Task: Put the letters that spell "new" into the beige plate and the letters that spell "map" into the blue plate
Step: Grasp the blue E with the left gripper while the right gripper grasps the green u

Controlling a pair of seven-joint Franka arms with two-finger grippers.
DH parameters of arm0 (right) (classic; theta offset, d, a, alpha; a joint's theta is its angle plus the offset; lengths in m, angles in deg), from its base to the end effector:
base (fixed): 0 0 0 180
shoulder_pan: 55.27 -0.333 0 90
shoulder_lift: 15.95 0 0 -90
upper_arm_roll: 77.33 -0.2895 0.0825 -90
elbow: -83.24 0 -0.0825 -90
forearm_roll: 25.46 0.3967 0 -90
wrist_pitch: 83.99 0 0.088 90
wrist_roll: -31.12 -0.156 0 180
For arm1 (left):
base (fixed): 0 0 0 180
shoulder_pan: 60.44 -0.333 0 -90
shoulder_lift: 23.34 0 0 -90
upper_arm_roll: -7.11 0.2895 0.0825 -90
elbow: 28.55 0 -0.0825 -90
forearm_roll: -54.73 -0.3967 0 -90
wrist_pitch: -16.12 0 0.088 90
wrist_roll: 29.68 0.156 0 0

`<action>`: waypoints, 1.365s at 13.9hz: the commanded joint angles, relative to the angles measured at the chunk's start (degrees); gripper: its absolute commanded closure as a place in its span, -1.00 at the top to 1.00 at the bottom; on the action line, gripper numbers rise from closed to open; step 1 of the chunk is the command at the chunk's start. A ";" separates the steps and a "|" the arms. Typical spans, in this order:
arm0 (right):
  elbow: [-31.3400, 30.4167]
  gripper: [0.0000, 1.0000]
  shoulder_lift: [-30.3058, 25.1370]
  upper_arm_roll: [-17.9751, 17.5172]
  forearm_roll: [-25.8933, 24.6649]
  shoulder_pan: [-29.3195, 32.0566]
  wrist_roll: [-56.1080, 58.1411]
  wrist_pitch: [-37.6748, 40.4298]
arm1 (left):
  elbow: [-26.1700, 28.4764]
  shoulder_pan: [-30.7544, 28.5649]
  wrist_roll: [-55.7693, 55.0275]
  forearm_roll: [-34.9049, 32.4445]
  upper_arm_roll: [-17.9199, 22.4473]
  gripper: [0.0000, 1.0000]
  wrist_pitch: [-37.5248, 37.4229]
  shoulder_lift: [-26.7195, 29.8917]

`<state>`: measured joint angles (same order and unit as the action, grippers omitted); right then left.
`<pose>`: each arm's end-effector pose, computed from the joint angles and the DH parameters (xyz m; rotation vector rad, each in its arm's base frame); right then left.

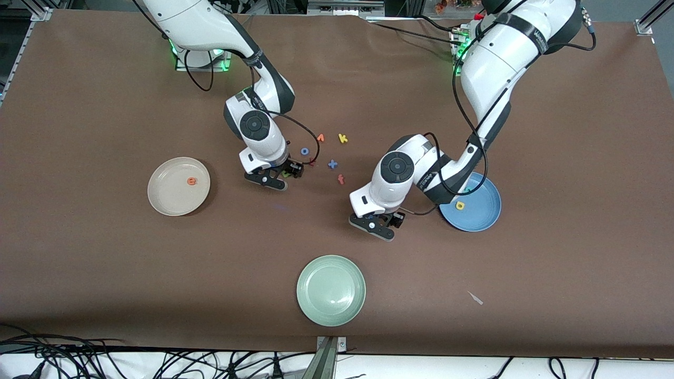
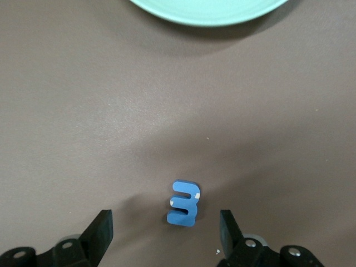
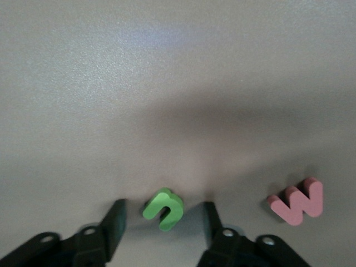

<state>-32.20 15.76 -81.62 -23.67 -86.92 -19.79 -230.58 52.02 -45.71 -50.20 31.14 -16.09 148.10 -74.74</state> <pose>0.4788 0.3511 0.0915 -3.0713 0.4617 0.0701 0.6114 -0.3982 0.1259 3.0376 -0.6452 0.1157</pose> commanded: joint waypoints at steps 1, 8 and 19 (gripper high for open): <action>-1.28 0.08 -1.22 0.16 -0.65 -0.35 0.90 -0.71 | -1.82 0.91 1.36 -1.46 0.70 0.65 2.30 -2.20; -1.55 -0.17 -1.22 0.16 -0.65 -0.26 1.60 -0.62 | -1.46 1.79 1.45 -3.74 1.05 0.06 3.19 -3.00; -1.73 -0.44 -1.13 0.16 -0.65 -0.26 2.30 -0.71 | -1.46 -2.24 1.97 -3.49 0.17 -0.97 -4.69 1.56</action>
<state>-32.66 15.21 -81.54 -23.81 -86.93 -17.97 -230.56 50.31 -46.00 -49.26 28.33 -15.33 148.85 -76.65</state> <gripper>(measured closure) 0.687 0.727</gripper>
